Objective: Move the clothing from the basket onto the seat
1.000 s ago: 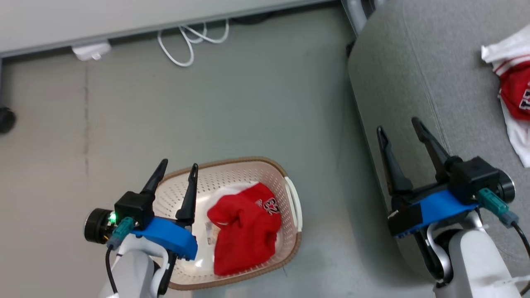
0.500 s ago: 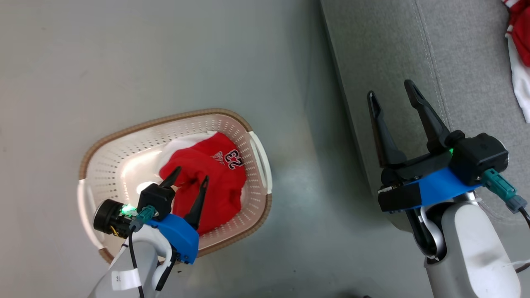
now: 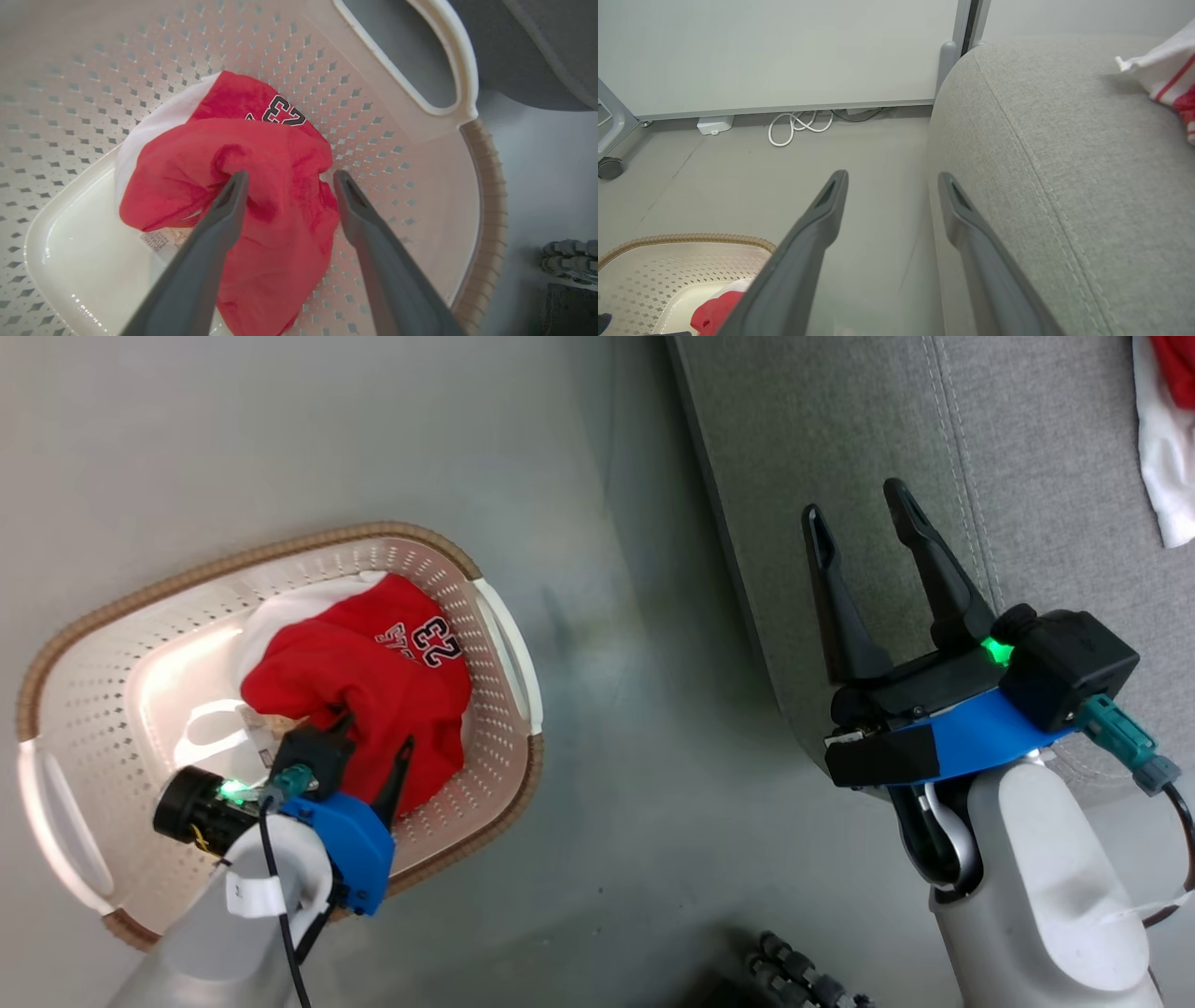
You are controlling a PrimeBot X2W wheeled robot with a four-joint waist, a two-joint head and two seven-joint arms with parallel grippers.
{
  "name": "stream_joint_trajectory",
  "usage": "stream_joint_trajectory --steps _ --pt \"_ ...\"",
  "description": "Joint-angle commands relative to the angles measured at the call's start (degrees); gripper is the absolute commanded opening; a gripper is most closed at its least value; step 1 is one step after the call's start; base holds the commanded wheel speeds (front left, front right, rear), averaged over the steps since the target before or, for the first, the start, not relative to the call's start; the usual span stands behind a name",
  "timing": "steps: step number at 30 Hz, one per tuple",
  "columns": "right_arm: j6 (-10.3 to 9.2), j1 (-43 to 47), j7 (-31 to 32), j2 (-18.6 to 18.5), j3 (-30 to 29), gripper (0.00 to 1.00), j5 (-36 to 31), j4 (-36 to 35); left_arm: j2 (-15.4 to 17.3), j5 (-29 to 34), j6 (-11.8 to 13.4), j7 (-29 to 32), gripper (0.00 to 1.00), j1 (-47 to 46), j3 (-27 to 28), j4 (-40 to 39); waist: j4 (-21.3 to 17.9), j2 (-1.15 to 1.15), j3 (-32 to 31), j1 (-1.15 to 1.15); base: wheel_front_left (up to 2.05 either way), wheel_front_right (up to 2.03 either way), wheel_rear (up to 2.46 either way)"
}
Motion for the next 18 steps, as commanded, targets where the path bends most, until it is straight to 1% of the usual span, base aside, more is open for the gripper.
stream_joint_trajectory --steps 1,6,8,18 --pt "0.01 -1.5 -0.6 0.1 0.4 1.00 0.5 0.2 0.9 -0.2 -0.1 0.6 1.00 -1.8 0.0 1.1 -1.3 0.00 1.8 -0.01 0.00 0.00 0.00" --pt "0.01 -2.4 -1.7 0.1 1.4 1.00 1.8 0.6 1.3 -1.1 0.0 1.1 1.00 -4.0 0.5 4.2 -2.7 0.00 3.7 -0.01 0.00 0.00 0.00" --pt "0.01 -2.4 -2.0 0.1 1.9 1.00 2.5 0.7 1.6 -1.0 0.6 0.8 1.00 -4.9 0.6 5.1 -3.2 0.00 4.4 -0.01 0.00 0.00 0.00" --pt "0.01 -2.8 -3.2 0.1 2.7 1.00 4.1 1.7 1.2 -2.8 1.7 2.0 1.00 -6.9 1.5 8.7 -4.6 0.00 6.2 -0.01 0.00 0.00 0.00"
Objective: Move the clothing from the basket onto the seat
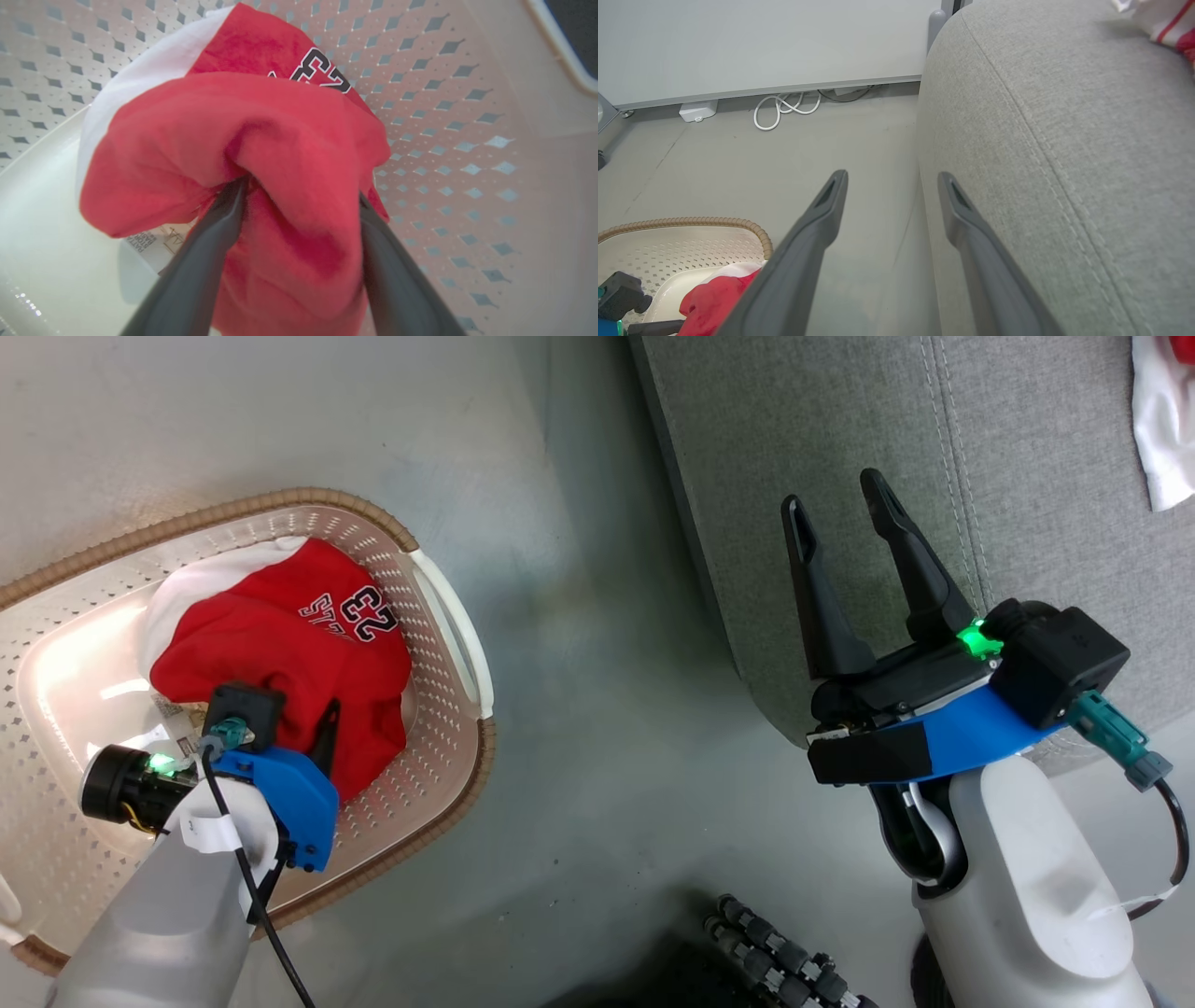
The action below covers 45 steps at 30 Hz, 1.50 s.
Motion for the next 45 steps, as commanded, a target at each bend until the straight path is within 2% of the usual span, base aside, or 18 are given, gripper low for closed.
stream_joint_trajectory --steps 1,4,5,6,7,8,22,29,38,45 --pt "0.01 -1.2 -0.4 0.1 0.1 1.00 0.2 0.1 0.1 -0.7 0.2 -0.2 1.00 -0.9 0.4 0.3 -0.1 0.00 0.1 -0.01 0.00 0.00 0.00" --pt "0.01 -1.2 -0.6 0.1 0.2 1.00 0.4 0.3 0.1 -0.8 0.2 -0.5 1.00 -1.1 0.5 0.6 -0.2 0.00 0.1 -0.01 0.00 0.00 0.00" --pt "0.01 -1.3 -0.6 0.1 0.2 1.00 0.5 0.3 0.1 -1.0 0.3 -0.6 0.89 -1.2 0.5 0.7 -0.3 0.00 0.1 -0.01 0.00 0.00 0.00" --pt "0.01 -1.3 -0.7 0.1 0.2 1.00 0.5 0.4 0.0 -1.1 0.3 -0.8 0.57 -1.2 0.6 0.9 -0.3 0.00 0.1 -0.01 0.00 0.00 0.00" --pt "0.01 -1.3 -0.7 0.1 0.2 1.00 0.5 0.4 -0.1 -0.9 0.5 -0.9 0.32 -1.3 0.5 1.0 -0.3 0.00 0.0 -0.01 0.00 0.00 0.00" --pt "0.01 -1.3 -0.7 0.1 0.2 1.00 0.5 0.5 -0.1 -0.6 0.8 -1.4 0.00 -1.5 0.4 0.9 -0.4 0.00 0.0 -0.01 0.00 0.00 0.00" --pt "0.01 -1.6 -0.9 0.1 0.5 1.00 1.0 0.7 -1.0 -2.4 -0.1 -1.8 0.00 -1.9 0.0 2.3 -0.4 0.00 -0.4 -0.01 0.00 0.00 0.00" --pt "0.01 -1.7 -0.9 0.1 0.6 1.00 0.5 1.5 -2.1 -3.1 -0.1 -2.8 0.00 -1.0 -0.1 3.0 0.7 0.00 -3.0 -0.01 0.00 0.00 0.00" --pt "0.01 -0.6 -0.8 0.1 0.1 1.00 -1.2 3.2 -5.3 -4.5 -0.7 -4.2 0.00 1.9 -0.2 3.4 4.0 0.00 -12.3 -0.01 0.00 0.00 0.00" --pt "0.01 2.3 1.3 0.1 -1.5 1.00 -4.0 4.8 -8.8 -4.8 -1.2 -4.7 0.00 6.5 -0.2 0.1 8.4 0.00 -24.8 -0.01 0.00 0.00 0.00"
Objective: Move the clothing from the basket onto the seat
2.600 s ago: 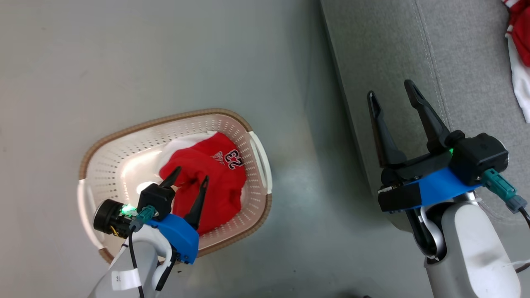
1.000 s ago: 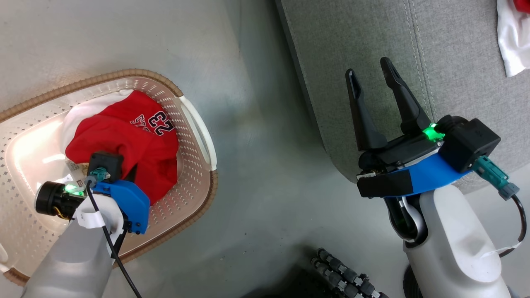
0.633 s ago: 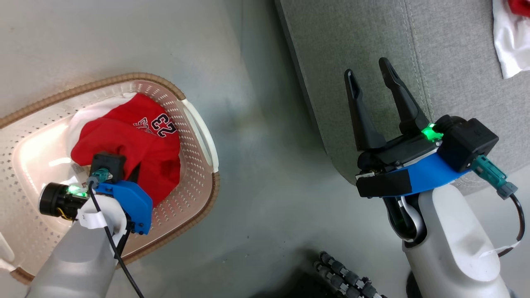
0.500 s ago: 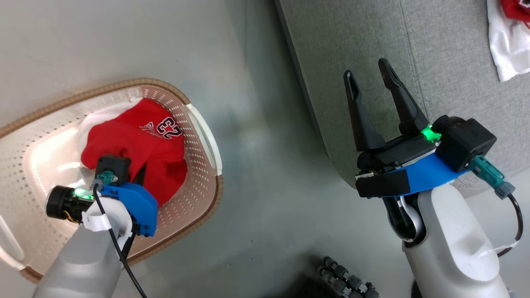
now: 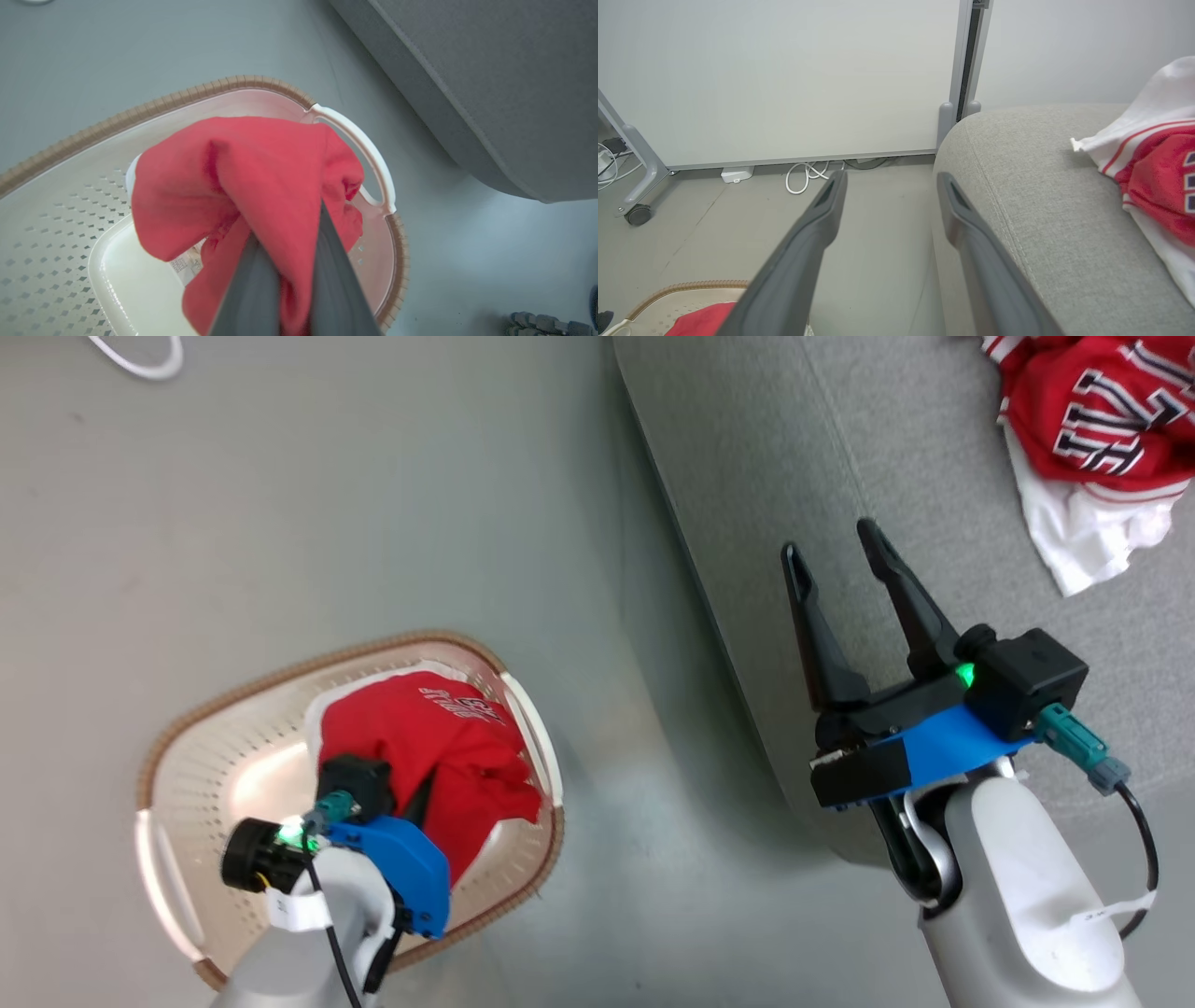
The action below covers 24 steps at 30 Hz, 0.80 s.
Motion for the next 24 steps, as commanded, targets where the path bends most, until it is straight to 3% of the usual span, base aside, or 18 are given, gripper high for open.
stream_joint_trajectory --steps 1,11,24 --pt "0.01 1.6 0.4 0.0 -0.7 1.00 -0.7 0.2 -0.5 0.2 -0.2 -0.3 0.00 1.5 0.0 -0.8 3.6 -0.01 -7.1 0.01 0.00 0.00 0.00" --pt "0.01 8.8 4.9 0.0 -4.4 1.00 -3.1 -1.4 -2.3 2.0 -0.5 -0.3 0.00 6.8 -0.2 -8.7 9.4 -0.01 -20.4 0.01 0.00 0.00 0.00" --pt "0.01 17.5 9.9 0.0 -6.6 1.00 -3.8 -5.2 -2.3 1.9 -0.5 -0.3 0.00 7.2 -2.9 -19.6 16.1 -0.01 -30.3 0.01 0.00 0.00 0.00"
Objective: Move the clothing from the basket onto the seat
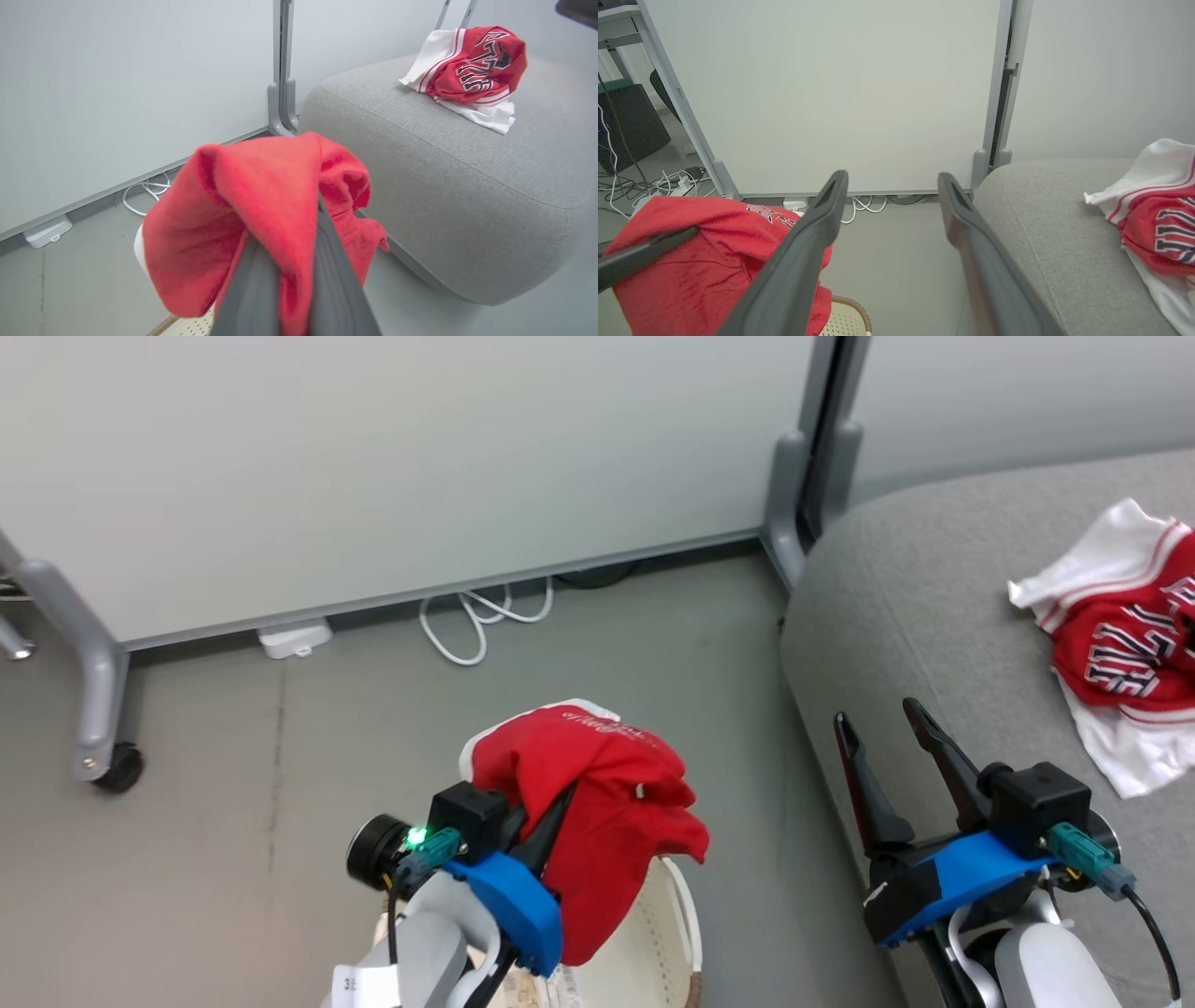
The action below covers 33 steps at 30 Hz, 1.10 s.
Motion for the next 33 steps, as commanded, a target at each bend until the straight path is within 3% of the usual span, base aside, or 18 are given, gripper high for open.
stream_joint_trajectory --steps 1,12,33 --pt "0.01 1.2 0.4 0.0 -0.1 1.00 -0.3 -0.6 0.1 -0.2 -0.1 -0.3 0.00 -1.4 -0.4 -0.9 2.8 -0.01 -2.3 0.02 0.00 0.00 0.00" --pt "0.01 3.8 2.4 0.0 1.1 1.00 0.3 -2.2 -1.7 -2.1 -0.1 -0.3 0.00 -8.7 -5.1 -3.4 6.5 -0.01 -3.6 0.02 0.00 0.00 0.00" --pt "0.01 3.5 4.1 0.0 3.3 1.00 0.2 -1.7 -1.8 -4.7 -0.1 -0.3 0.00 -11.7 -9.0 -2.7 7.1 -0.01 -3.8 0.02 0.00 0.00 0.00"
